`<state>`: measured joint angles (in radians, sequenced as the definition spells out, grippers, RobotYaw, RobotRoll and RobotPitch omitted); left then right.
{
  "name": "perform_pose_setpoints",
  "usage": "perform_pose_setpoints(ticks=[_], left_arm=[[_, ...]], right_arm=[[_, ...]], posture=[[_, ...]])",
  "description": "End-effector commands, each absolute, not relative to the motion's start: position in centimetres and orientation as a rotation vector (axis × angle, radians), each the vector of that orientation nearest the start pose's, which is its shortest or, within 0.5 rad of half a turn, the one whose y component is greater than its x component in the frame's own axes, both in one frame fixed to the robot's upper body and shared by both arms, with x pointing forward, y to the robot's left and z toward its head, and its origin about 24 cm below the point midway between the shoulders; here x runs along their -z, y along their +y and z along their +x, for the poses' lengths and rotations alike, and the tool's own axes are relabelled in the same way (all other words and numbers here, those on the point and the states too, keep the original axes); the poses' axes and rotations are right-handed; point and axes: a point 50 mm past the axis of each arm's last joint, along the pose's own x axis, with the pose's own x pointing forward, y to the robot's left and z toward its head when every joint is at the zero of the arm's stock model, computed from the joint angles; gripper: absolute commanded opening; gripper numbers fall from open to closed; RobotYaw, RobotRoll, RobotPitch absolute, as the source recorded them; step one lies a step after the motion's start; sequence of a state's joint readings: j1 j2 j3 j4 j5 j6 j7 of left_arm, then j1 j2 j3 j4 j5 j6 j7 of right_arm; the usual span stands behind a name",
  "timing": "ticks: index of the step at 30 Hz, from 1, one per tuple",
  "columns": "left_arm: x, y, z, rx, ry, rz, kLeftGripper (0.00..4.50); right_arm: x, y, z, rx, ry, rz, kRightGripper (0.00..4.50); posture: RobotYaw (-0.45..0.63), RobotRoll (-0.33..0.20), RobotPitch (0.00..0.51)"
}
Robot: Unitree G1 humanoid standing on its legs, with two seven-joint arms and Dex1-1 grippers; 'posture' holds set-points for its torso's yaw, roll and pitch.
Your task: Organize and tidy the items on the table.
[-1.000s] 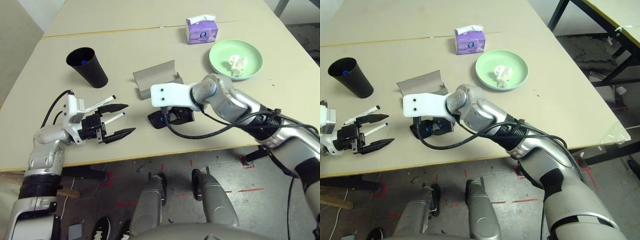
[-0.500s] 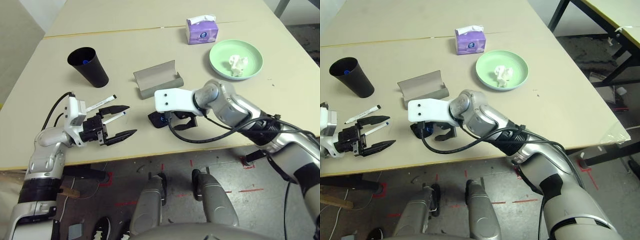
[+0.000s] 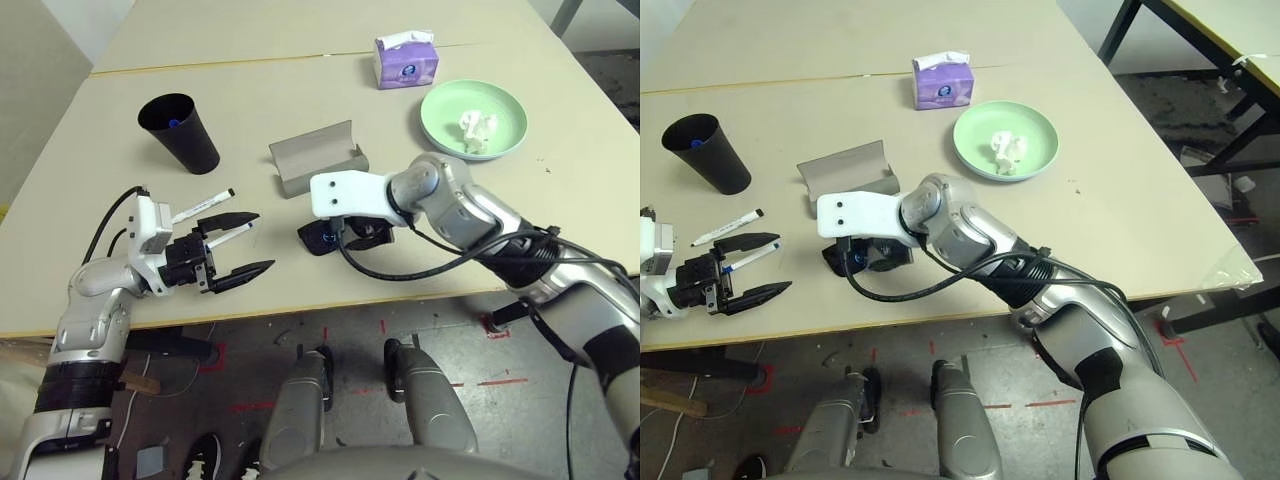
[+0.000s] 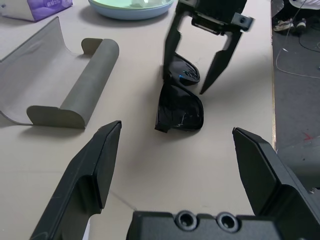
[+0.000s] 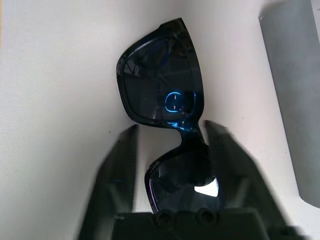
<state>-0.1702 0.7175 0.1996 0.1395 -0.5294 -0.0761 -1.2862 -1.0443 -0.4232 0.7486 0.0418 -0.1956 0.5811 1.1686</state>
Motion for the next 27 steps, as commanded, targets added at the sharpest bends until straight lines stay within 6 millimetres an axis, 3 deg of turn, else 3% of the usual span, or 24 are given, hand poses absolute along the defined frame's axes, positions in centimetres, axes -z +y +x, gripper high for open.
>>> perform_pose_setpoints(ticks=[1,4,17,21,27], left_arm=[[-13.5,26.6,24.6,1.067,-0.107,0.281,4.50],[-13.6,26.4,24.5,1.062,-0.119,0.282,4.50],[-13.8,26.4,24.4,1.045,-0.124,0.278,4.50],[-13.7,26.6,24.5,1.044,-0.116,0.278,4.50],[-13.5,26.7,24.5,1.048,-0.110,0.274,4.50]], right_arm=[[-18.4,-2.5,30.7,-1.395,0.278,-1.177,1.19],[-18.6,-2.5,30.5,-1.404,0.272,-1.163,0.06],[-19.0,-2.4,30.2,-1.430,0.267,-1.148,0.02],[-19.4,-2.2,30.1,-1.435,0.259,-1.151,0.93],[-20.1,-2.0,30.2,-1.425,0.236,-1.163,3.15]], posture=[[-0.07,0.000,0.233],[-0.06,0.000,0.231],[-0.06,0.000,0.236],[-0.06,0.000,0.235],[-0.07,0.000,0.233]])
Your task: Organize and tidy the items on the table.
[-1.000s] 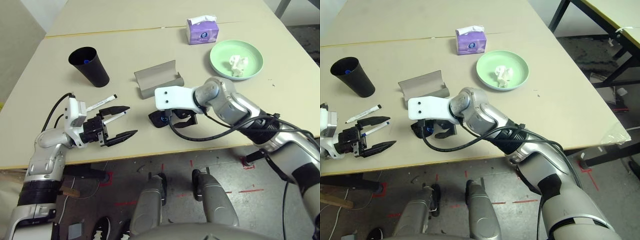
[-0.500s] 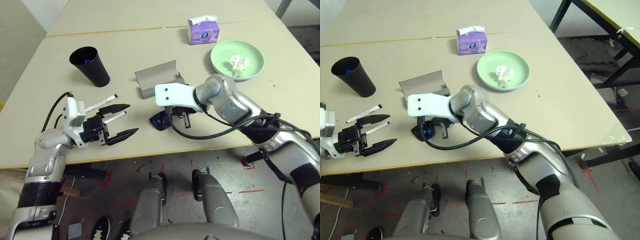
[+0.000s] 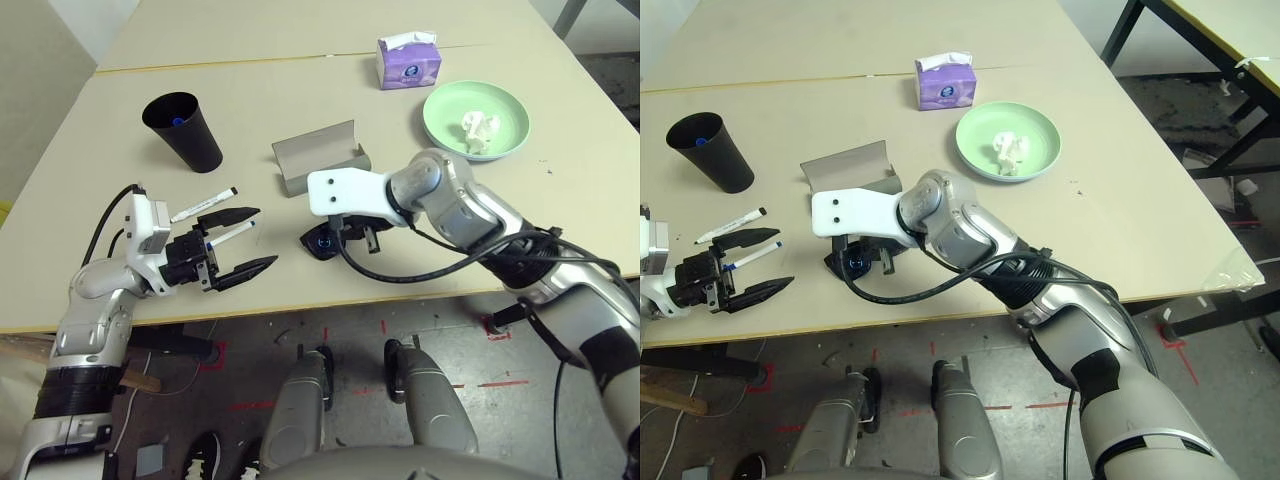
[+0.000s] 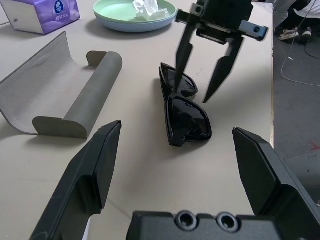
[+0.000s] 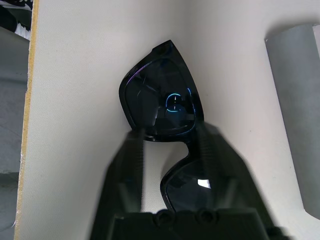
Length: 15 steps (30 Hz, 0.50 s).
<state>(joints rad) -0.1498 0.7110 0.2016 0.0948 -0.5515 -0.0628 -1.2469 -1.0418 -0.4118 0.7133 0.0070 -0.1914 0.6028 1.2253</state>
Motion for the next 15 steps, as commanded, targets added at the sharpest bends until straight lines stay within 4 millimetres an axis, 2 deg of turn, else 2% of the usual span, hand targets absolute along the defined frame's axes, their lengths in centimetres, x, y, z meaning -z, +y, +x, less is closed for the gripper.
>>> perform_pose_setpoints(ticks=[1,3,4,15], left_arm=[[-13.5,26.7,24.6,1.048,-0.110,0.274,4.50],[-13.5,26.6,24.6,1.050,-0.112,0.274,4.50],[-13.5,26.6,24.6,1.051,-0.112,0.274,4.50],[-13.6,26.6,24.0,1.051,-0.111,0.272,4.50]], right_arm=[[-20.1,-2.0,30.2,-1.423,0.235,-1.164,3.52],[-19.9,-2.1,30.4,-1.420,0.237,-1.171,4.34],[-19.8,-2.1,30.5,-1.419,0.238,-1.174,4.45],[-17.9,-2.6,31.2,-1.424,0.260,-1.230,4.45]], posture=[[-0.07,0.000,0.233],[-0.07,0.000,0.231],[-0.07,0.000,0.231],[-0.05,0.000,0.244]])
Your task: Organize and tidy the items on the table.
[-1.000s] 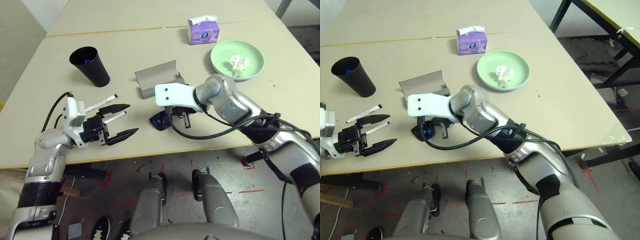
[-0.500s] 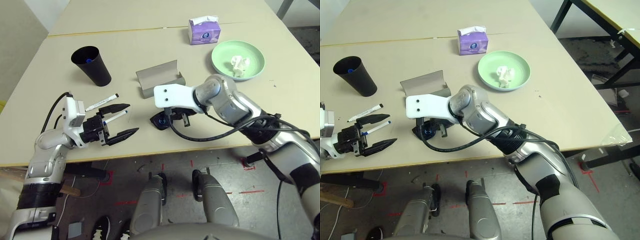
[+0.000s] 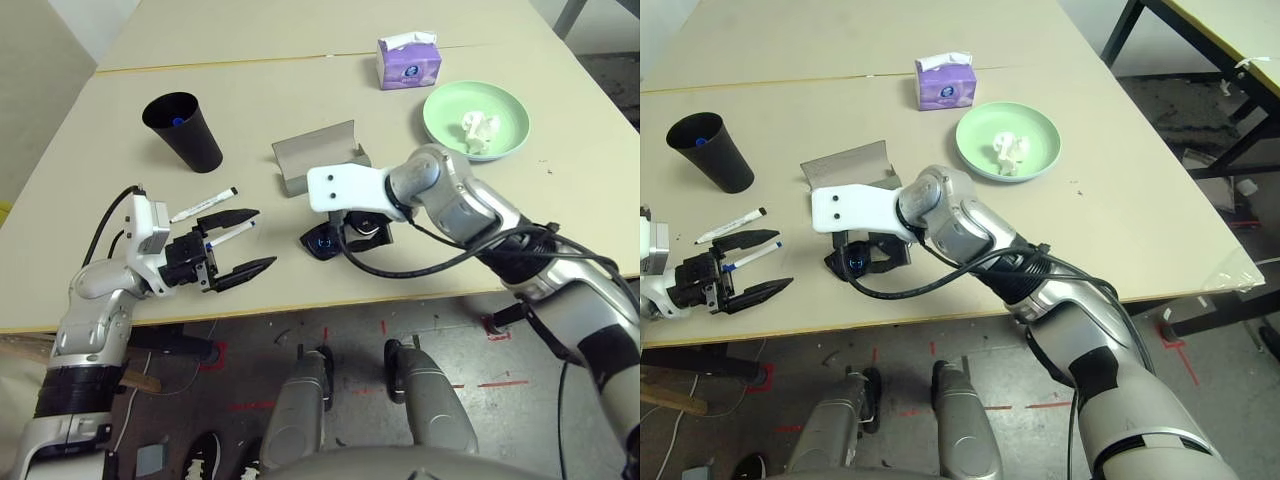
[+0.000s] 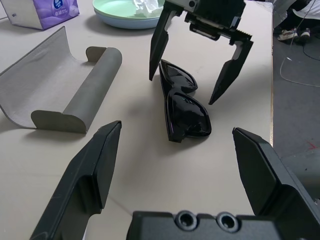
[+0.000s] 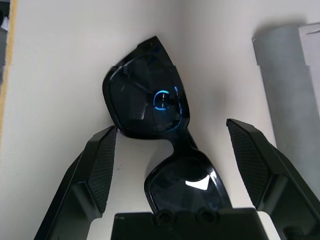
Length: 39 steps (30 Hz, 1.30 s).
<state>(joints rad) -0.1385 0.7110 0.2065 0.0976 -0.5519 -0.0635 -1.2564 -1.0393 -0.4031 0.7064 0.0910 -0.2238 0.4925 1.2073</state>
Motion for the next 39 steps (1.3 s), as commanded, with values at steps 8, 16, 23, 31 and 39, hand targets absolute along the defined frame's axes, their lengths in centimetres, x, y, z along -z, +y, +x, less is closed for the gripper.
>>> perform_pose_setpoints(ticks=[8,16,23,31,39], left_arm=[[-13.55,26.26,23.74,1.054,-0.109,0.263,4.50],[-13.55,26.13,23.70,1.051,-0.109,0.260,4.50],[-13.69,25.96,23.72,1.043,-0.120,0.261,4.50],[-13.91,25.71,23.75,1.037,-0.137,0.260,4.50],[-14.13,25.89,23.74,1.024,-0.140,0.258,4.50]], right_arm=[[-17.67,-3.17,31.44,-1.445,0.264,-1.270,4.45],[-17.79,-2.75,31.53,-1.462,0.245,-1.284,4.45],[-17.89,-2.67,31.49,-1.476,0.242,-1.276,1.98],[-18.17,-2.45,31.08,-1.499,0.236,-1.256,0.23],[-18.36,-2.42,31.04,-1.500,0.238,-1.246,0.23]], posture=[[-0.05,0.000,0.250],[-0.04,0.000,0.249],[-0.04,0.000,0.244],[-0.03,0.000,0.239],[-0.03,0.000,0.242]])
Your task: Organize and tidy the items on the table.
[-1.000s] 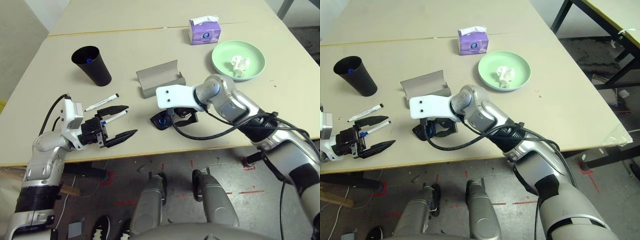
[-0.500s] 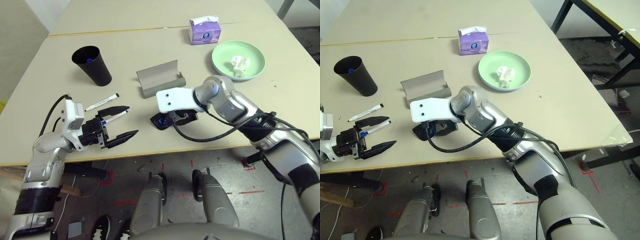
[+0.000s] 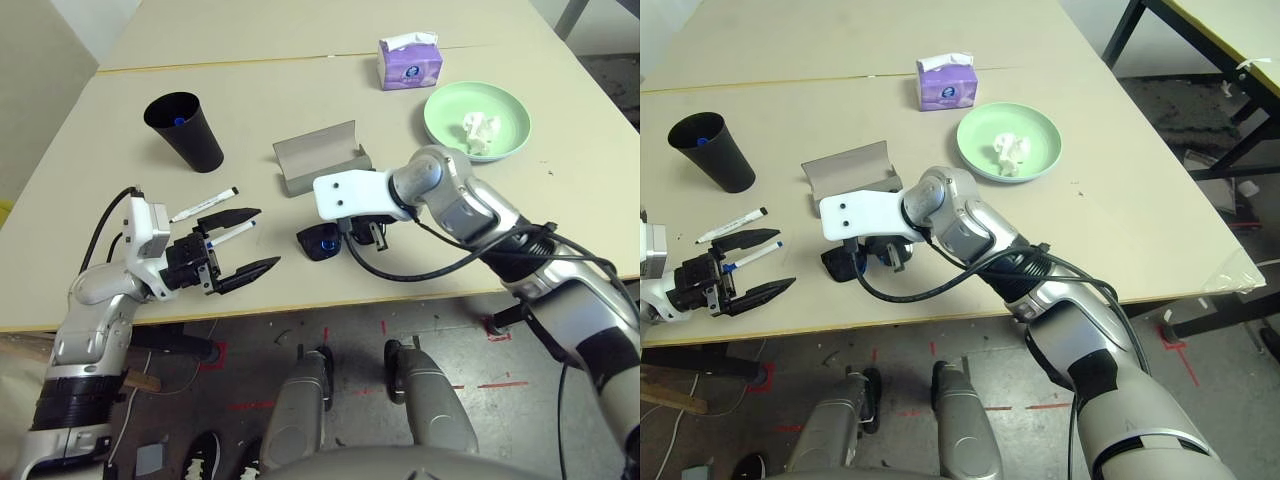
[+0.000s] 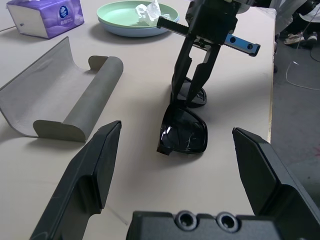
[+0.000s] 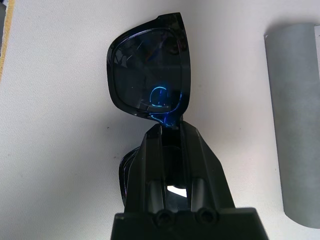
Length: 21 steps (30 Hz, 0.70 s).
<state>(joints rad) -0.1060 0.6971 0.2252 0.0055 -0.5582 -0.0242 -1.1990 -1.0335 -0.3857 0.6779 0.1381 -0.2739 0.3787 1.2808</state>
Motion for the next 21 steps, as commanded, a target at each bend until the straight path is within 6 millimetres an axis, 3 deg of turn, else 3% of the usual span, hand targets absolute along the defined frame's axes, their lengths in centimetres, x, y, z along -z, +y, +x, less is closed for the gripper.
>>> perform_pose_setpoints(ticks=[1,13,21], left_arm=[[-14.1,25.9,23.7,1.024,-0.139,0.258,4.50],[-14.0,27.0,24.4,0.973,-0.141,0.242,4.50],[-14.3,28.3,24.5,0.867,-0.155,0.213,4.50]], right_arm=[[-18.4,-2.4,31.0,-1.500,0.238,-1.245,0.23],[-25.4,-2.1,34.5,-1.352,0.125,-1.319,0.23],[-26.2,-0.5,37.3,-1.254,0.043,-1.393,0.23]], posture=[[-0.03,0.000,0.242],[-0.05,0.000,0.237],[-0.02,0.000,0.239]])
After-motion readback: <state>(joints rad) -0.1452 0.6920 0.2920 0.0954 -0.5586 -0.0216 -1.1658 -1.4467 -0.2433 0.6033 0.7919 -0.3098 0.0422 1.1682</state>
